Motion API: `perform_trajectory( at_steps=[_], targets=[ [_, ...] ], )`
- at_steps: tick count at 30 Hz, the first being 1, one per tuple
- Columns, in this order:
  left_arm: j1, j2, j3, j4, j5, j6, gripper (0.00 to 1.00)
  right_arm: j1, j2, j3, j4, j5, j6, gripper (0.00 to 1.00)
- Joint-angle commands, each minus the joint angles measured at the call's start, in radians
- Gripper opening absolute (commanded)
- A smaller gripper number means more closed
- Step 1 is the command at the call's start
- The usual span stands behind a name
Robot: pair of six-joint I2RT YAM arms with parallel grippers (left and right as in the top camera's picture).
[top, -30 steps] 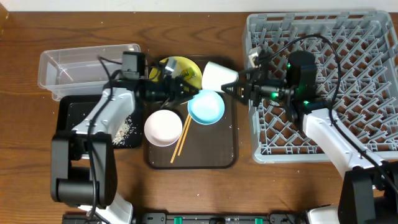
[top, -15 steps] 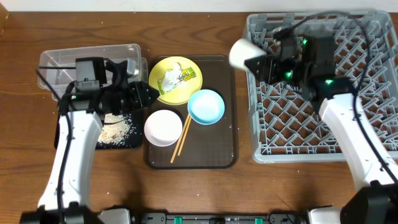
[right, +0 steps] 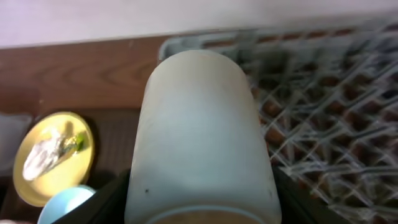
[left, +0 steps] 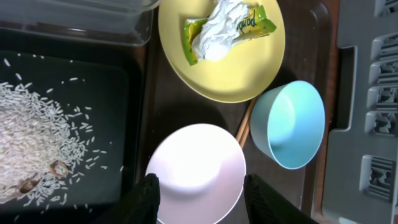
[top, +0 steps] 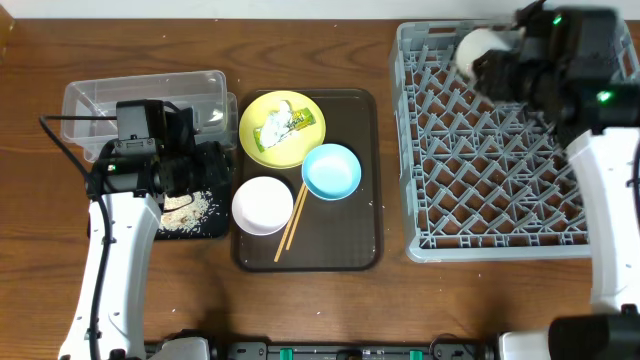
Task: Sort waste into correct bins and load items into the dishwasher rack
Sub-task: 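Carry the cup with the right gripper and set it in the rack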
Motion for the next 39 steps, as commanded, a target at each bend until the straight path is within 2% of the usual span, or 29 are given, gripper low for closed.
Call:
perform_trajectory(
  at_steps=[1,6,15,22,27,39],
  targets=[
    [0.004,-0.012,0.008,-0.002,-0.022,0.013,0.47,-0.021,0.09,0.119,-0.048,0.034,-0.049,0.01],
    [0.004,-0.012,0.008,-0.002,-0.022,0.013,0.47,-0.023,0.234,0.268,-0.102,0.114,-0.059,0.01],
    [0.004,-0.012,0.008,-0.001,-0.022,0.012,0.47,-0.023,0.304,0.293,-0.196,0.195,-0.031,0.01],
    [0.004,-0.012,0.008,-0.014,-0.022,0.013,0.48,-0.023,0.304,0.293,-0.512,0.218,-0.031,0.01],
    [0.004,-0.012,0.008,-0.019,-0.022,0.013,0.48,-0.029,0.304,0.275,-0.65,0.258,-0.031,0.01],
    [0.004,-0.012,0.008,-0.023,-0.022,0.012,0.47,-0.078,0.304,0.06,-0.589,0.267,-0.005,0.01]
  ],
)
